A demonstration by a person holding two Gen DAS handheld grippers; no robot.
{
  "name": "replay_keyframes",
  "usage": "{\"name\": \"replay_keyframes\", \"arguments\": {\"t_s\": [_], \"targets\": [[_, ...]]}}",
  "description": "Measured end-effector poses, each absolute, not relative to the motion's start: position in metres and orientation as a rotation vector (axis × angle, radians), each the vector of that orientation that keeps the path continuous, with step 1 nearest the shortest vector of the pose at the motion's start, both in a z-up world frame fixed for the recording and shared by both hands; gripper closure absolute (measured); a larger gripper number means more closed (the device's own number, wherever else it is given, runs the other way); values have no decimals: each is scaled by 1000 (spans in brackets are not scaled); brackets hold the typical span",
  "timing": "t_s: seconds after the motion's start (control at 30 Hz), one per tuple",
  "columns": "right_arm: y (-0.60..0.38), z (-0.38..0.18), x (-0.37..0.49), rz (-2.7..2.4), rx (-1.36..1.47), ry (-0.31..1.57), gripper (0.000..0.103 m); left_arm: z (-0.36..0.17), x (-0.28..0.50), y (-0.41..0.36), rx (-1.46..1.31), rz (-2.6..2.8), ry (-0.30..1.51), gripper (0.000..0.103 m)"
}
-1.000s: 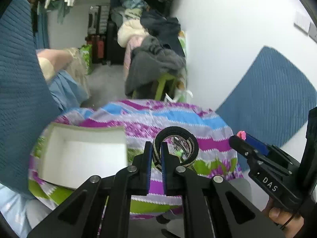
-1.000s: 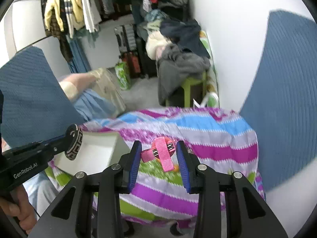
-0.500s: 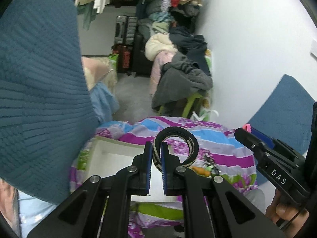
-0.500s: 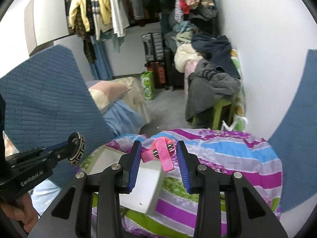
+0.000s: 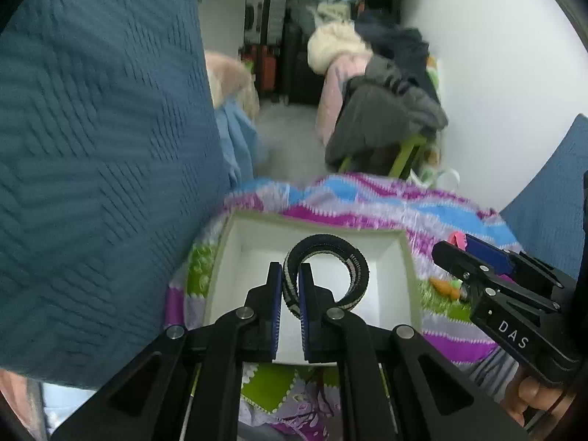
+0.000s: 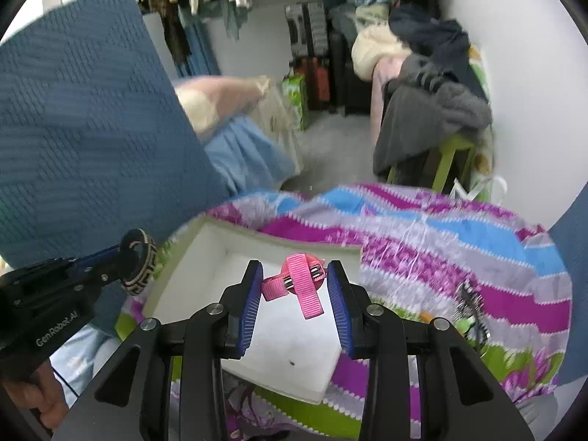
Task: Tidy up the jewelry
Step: 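Carry the pink clip in the right tool while the left tool carries the bangle over the white box, then open the right tool to drop the clip while the left tool drops the bangle into the box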
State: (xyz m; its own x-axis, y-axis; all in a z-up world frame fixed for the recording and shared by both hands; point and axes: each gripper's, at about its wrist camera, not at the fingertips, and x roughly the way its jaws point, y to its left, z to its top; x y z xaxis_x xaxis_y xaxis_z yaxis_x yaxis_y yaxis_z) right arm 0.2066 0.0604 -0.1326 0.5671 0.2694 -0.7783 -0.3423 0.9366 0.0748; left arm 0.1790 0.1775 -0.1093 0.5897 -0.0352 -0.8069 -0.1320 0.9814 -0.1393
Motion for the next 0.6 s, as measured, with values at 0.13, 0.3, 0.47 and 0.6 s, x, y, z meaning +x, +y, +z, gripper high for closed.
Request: {"name": "replay_keyframes", "arguments": {"t_s": [0.13, 0.3, 0.47, 0.6], "targets": [[64, -163, 210, 358, -111, 972, 70, -139, 189, 182, -212, 55, 990, 96], [62, -193, 216, 352, -125, 1054, 69, -168, 203, 180, -208, 48, 1051, 96], [59, -211, 225, 343, -129, 1104, 69, -192, 213, 184, -207, 51, 1102, 95], [59, -218, 228, 350, -131, 1124, 69, -199, 215, 186, -203, 60, 1113, 95]]}}
